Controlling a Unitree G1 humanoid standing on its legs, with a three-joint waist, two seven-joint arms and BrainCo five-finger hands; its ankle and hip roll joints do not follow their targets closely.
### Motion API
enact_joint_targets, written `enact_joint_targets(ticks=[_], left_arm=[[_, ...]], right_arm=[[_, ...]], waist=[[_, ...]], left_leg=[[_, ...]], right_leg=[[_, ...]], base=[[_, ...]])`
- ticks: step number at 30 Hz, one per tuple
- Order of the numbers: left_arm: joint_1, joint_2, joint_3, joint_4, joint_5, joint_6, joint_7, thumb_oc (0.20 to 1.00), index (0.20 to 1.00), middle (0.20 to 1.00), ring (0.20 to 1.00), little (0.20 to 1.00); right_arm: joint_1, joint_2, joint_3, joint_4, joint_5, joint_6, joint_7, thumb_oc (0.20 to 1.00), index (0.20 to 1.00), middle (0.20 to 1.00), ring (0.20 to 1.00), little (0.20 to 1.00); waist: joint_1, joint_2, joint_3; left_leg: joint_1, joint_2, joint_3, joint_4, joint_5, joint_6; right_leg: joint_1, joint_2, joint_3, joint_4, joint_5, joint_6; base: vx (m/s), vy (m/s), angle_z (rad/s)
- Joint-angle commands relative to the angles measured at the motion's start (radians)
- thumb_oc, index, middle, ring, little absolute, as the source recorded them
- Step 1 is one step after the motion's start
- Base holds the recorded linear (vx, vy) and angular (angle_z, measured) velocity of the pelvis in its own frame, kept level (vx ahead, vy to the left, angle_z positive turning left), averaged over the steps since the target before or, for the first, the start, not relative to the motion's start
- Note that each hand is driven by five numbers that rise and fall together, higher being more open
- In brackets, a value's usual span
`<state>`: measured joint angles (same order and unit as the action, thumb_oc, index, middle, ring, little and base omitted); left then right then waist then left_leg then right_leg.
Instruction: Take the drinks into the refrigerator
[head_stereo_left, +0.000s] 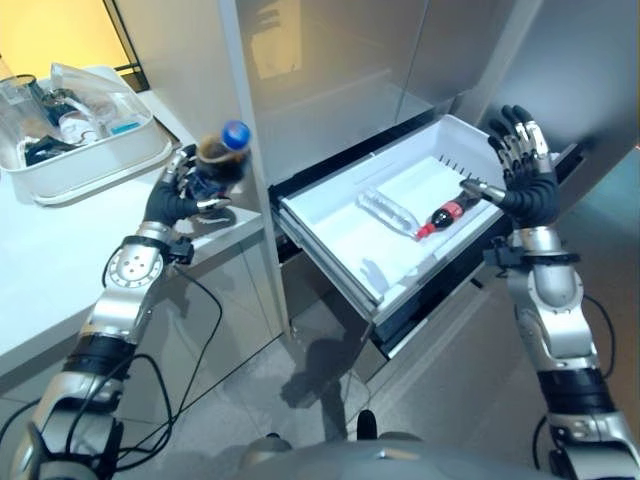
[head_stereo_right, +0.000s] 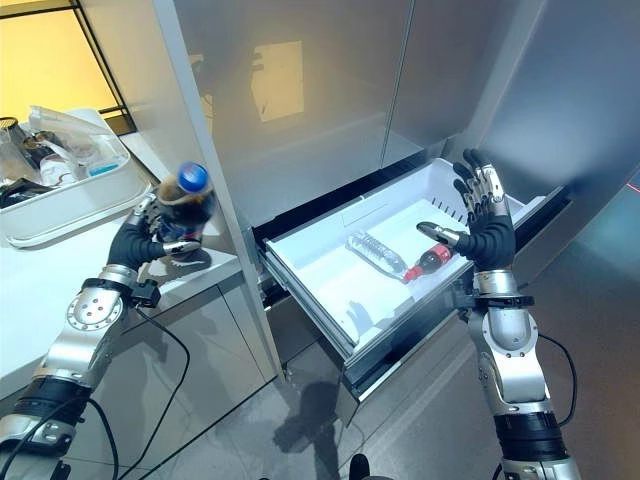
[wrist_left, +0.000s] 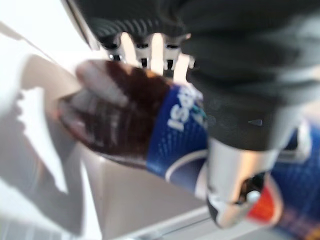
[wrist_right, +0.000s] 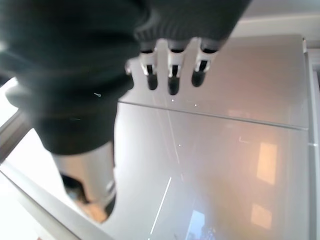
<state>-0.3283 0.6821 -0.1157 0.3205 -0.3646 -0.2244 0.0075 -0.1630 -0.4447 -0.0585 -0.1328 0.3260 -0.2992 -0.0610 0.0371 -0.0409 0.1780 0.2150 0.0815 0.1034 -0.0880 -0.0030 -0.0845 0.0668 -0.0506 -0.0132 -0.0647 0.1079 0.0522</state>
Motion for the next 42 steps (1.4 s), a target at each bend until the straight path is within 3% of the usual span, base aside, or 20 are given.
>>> enact_joint_targets(ticks=[1,14,15,16,17,18,42], left_arm=[[-0.15,-0.019,-0.049,0.083,0.014,-0.012,-0.009,1.0,1.0,1.0,1.0,1.0],[-0.147,-0.08,-0.078,0.128,0.093,0.002,-0.013,1.0,1.0,1.0,1.0,1.0],[-0.144,-0.082,-0.077,0.133,0.102,0.001,-0.01,0.567,0.567,0.567,0.567,0.567],[-0.14,-0.085,-0.075,0.136,0.109,0.001,-0.01,0.398,0.398,0.398,0.398,0.398],[-0.136,-0.086,-0.072,0.14,0.116,0.002,-0.008,0.329,0.329,0.329,0.329,0.329],[-0.129,-0.089,-0.068,0.138,0.12,0.002,-0.006,0.2,0.2,0.2,0.2,0.2],[-0.114,-0.139,-0.057,0.12,0.135,-0.003,0.017,0.2,0.2,0.2,0.2,0.2]], right_arm=[[-0.062,-0.024,-0.02,-0.084,0.019,-0.03,0.0,1.0,1.0,1.0,1.0,1.0],[-0.048,-0.006,-0.03,-0.088,0.011,-0.03,0.001,1.0,1.0,1.0,1.0,1.0],[-0.047,-0.005,-0.031,-0.088,0.008,-0.03,0.001,1.0,1.0,1.0,1.0,1.0],[-0.045,-0.006,-0.032,-0.088,0.007,-0.03,0.001,1.0,1.0,1.0,1.0,1.0],[-0.045,-0.006,-0.032,-0.088,0.006,-0.031,0.002,1.0,1.0,1.0,1.0,1.0],[-0.046,-0.005,-0.032,-0.089,0.005,-0.032,0.003,1.0,1.0,1.0,1.0,1.0],[-0.034,0.01,-0.034,-0.098,0.006,-0.034,0.013,1.0,1.0,1.0,1.0,1.0]], waist=[[-0.021,0.008,0.009],[-0.027,0.004,0.007],[-0.027,0.004,0.007],[-0.027,0.004,0.006],[-0.026,0.004,0.006],[-0.025,0.005,0.006],[-0.018,0.002,0.002]], left_leg=[[0.006,0.0,-0.042,0.001,-0.065,0.026],[0.008,-0.001,-0.046,0.001,-0.066,0.03],[0.008,0.0,-0.045,0.001,-0.066,0.03],[0.008,-0.001,-0.045,0.001,-0.066,0.03],[0.008,-0.001,-0.044,0.001,-0.065,0.03],[0.007,-0.002,-0.043,0.001,-0.065,0.03],[-0.005,-0.007,-0.053,0.001,-0.061,0.031]], right_leg=[[-0.017,-0.095,-0.053,0.164,-0.086,0.1],[-0.021,-0.094,-0.055,0.173,-0.087,0.099],[-0.021,-0.095,-0.055,0.173,-0.087,0.099],[-0.02,-0.094,-0.055,0.172,-0.087,0.099],[-0.02,-0.095,-0.055,0.171,-0.085,0.099],[-0.02,-0.095,-0.054,0.169,-0.082,0.099],[-0.015,-0.104,-0.072,0.164,-0.079,0.099]], base=[[0.03,0.002,-0.01],[-0.01,-0.004,0.0],[-0.04,-0.013,0.0],[0.0,0.0,0.0],[0.0,0.0,0.0],[0.0,0.0,0.0],[0.0,0.0,0.0]])
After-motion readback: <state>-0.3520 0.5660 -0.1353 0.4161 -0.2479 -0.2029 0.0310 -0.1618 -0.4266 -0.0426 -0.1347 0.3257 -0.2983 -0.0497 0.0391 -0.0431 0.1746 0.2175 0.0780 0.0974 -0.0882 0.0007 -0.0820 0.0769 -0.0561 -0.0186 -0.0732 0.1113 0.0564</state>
